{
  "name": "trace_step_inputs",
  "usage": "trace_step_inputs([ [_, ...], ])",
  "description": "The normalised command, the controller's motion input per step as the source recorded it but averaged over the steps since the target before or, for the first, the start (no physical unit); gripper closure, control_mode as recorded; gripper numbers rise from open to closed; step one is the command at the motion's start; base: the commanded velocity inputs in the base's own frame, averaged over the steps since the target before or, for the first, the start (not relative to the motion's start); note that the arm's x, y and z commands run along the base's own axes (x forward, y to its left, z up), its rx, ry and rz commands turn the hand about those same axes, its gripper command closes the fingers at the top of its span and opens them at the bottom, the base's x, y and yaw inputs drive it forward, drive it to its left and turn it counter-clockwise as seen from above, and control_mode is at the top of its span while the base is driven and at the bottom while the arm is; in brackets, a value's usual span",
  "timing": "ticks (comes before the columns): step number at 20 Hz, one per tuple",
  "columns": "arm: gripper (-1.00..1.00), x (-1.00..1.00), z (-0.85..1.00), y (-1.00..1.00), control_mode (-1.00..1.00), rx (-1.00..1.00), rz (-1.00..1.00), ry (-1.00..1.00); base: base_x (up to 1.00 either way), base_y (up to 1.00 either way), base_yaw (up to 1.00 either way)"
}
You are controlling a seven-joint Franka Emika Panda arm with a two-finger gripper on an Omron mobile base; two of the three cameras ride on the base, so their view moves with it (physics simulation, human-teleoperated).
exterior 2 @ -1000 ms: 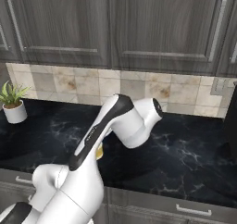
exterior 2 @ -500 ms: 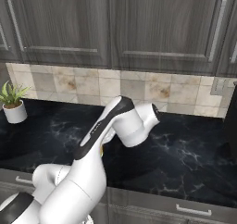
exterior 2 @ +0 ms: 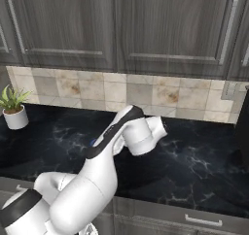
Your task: Place the mayonnaise and mayonnaise from the counter to the top shelf of the fridge. If the existing items in the fridge are on the top shelf, move them to other shelves.
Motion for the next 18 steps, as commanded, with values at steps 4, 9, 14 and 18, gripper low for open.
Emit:
trace_step_inputs([
  [4, -1.0, 0.0, -0.35, 0.05, -1.0, 0.05, 0.06, 0.0, 0.0, 0.0, 0.0],
  [9, -1.0, 0.12, -0.15, 0.04, -1.0, 0.05, 0.03, 0.0, 0.0, 0.0, 0.0],
  [14, -1.0, 0.26, -0.04, 0.11, -1.0, 0.01, 0.0, 0.0, 0.0, 0.0, 0.0],
  [18, -1.0, 0.22, -0.08, 0.16, -1.0, 0.0, 0.0, 0.0, 0.0, 0.0, 0.0],
])
